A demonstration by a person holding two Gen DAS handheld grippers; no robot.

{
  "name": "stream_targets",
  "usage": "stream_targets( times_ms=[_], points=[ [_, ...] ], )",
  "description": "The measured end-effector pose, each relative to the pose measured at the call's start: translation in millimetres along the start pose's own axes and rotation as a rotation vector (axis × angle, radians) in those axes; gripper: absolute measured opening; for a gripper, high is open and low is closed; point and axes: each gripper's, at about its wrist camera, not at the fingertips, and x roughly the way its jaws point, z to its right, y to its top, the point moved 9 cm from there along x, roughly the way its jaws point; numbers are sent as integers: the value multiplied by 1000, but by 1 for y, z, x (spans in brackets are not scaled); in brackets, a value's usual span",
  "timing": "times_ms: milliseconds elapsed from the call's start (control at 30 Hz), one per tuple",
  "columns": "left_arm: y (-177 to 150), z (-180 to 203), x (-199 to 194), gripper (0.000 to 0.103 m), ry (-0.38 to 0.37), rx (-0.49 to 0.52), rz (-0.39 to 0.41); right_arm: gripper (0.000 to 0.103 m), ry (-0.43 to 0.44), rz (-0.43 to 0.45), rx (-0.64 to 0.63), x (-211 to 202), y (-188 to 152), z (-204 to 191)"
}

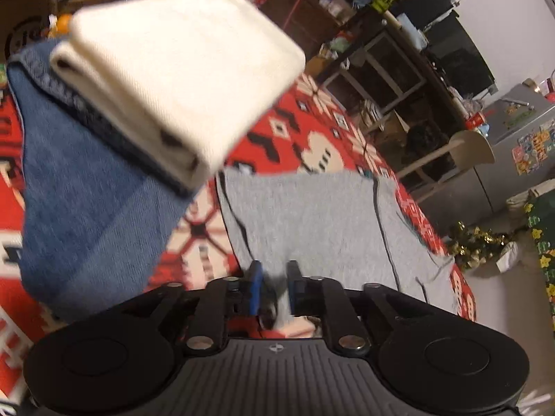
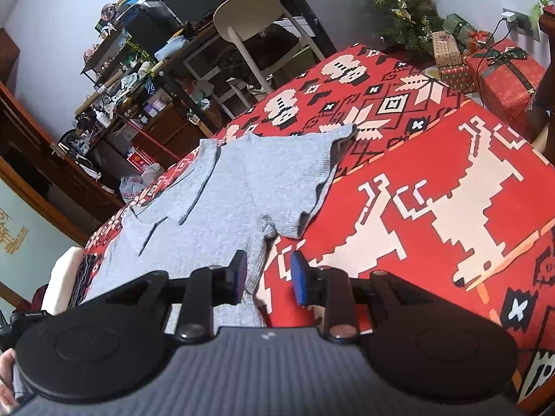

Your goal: Fold clothes

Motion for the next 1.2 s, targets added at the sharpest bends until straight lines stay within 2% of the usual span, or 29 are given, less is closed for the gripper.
stream_targets(
  times_ms=[100,267,433,500,533,633,767,1000,1100,1200],
  points=[
    [11,-2,4,23,12,3,22,30,6,-1,4,1,0,-1],
    [16,-8,14,23,25,-24,1,31,11,-6,2,1,-2,-3],
    [20,-7,19,21,53,-28,-4,31,10,-2,6,0,0,-2],
    [22,-6,21,17,64,-16,0,32,11,-4,5,0,0,-2],
    [22,-5,23,1,73,-1,1,32,12,-5,4,1,0,-3],
    [21,-4,20,1,95,41,26,32,14,-7,4,1,-1,-4],
    [25,1,7,1,135,156,90,32,13,-8,4,0,-2,-4],
    [23,-13,16,1,216,268,96,33,19,-6,3,-1,-3,-7],
    [20,-3,21,1,257,364,100,33,19,-9,-5,-1,-4,-9],
    [18,0,23,3,244,371,82,33,14,-10,-9,-2,-4,-9]
  ],
)
